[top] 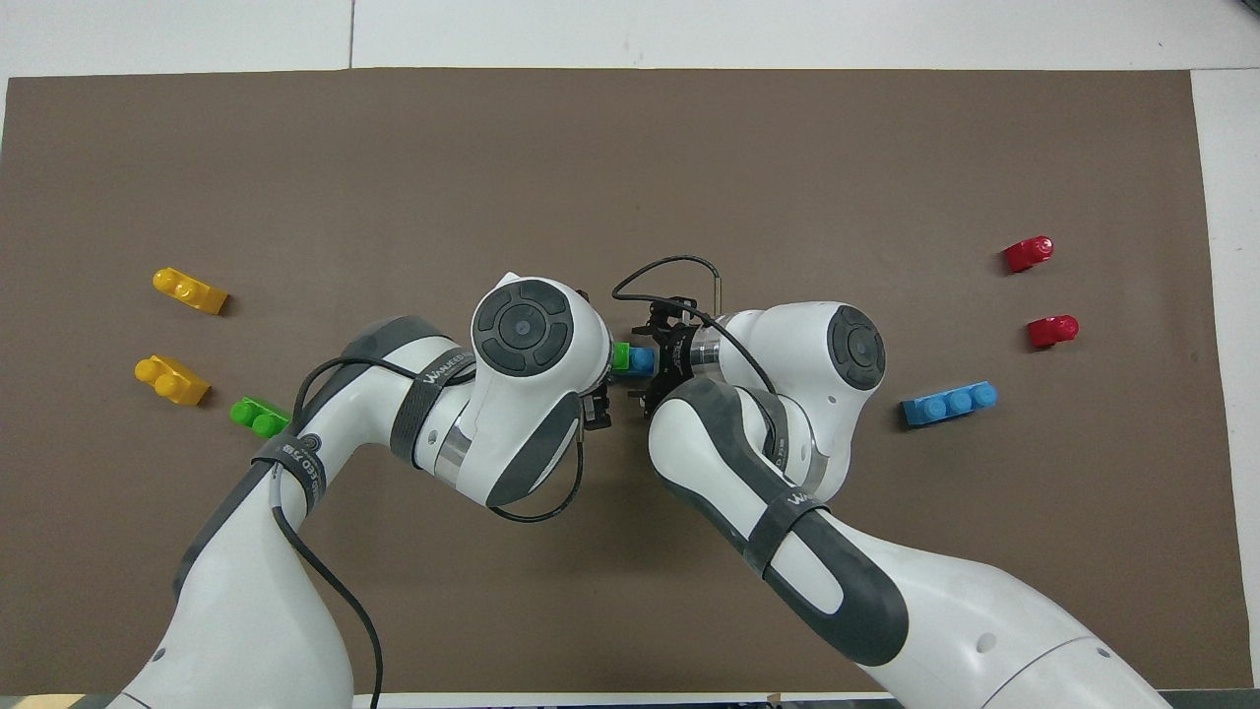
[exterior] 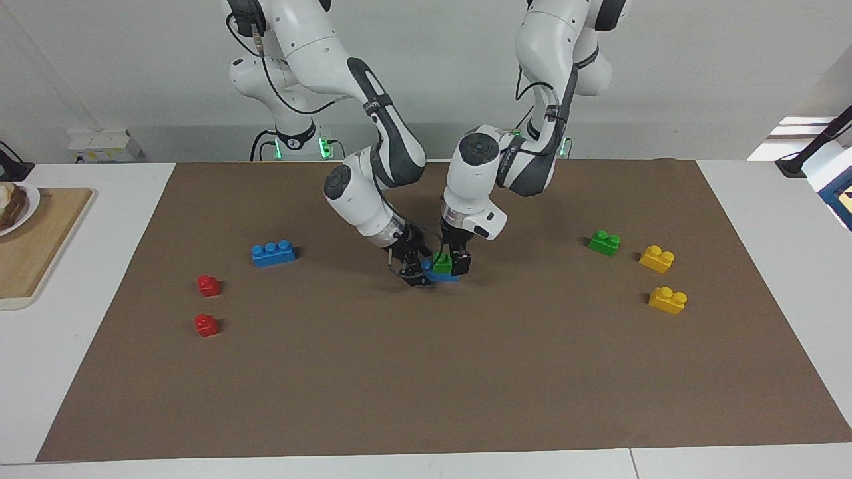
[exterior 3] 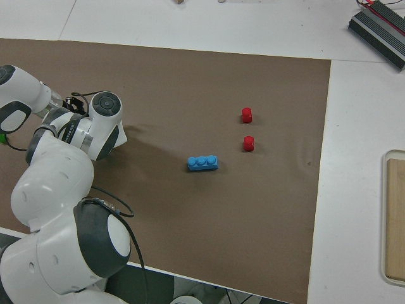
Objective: Remove green block with left arm and hold with right
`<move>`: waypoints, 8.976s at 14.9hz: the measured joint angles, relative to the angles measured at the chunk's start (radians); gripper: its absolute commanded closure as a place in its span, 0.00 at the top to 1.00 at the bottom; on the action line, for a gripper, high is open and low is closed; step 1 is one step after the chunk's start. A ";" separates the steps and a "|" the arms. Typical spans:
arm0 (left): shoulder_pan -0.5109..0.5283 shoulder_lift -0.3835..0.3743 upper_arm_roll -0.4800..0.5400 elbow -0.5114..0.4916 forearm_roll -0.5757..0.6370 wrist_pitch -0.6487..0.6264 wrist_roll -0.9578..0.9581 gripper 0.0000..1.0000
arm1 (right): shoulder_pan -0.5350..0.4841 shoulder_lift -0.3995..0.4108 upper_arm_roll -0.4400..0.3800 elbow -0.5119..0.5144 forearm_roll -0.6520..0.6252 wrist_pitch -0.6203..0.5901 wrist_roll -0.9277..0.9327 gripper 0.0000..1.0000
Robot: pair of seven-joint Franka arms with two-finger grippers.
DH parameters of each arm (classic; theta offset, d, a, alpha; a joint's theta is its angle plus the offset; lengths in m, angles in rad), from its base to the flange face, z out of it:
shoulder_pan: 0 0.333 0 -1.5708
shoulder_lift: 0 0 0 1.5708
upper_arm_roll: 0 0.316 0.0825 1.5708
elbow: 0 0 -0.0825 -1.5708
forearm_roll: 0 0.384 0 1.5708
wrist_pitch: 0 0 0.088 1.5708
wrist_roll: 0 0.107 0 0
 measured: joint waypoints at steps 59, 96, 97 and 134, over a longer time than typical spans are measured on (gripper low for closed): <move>0.605 -0.148 0.028 -0.180 0.018 0.031 1.420 0.00 | -0.700 -0.014 -0.029 0.103 -0.215 -0.556 -0.663 0.00; 0.606 -0.222 0.026 0.063 0.030 -0.302 1.763 1.00 | -0.586 -0.335 -0.001 0.285 -0.678 -0.823 -0.991 1.00; 0.606 -0.234 0.027 0.084 0.031 -0.337 1.823 1.00 | -0.580 -0.350 -0.001 0.309 -0.693 -0.874 -1.029 1.00; 0.609 -0.419 0.031 0.157 0.033 -0.648 2.261 1.00 | -0.580 -0.437 -0.005 0.396 -0.863 -1.096 -1.486 1.00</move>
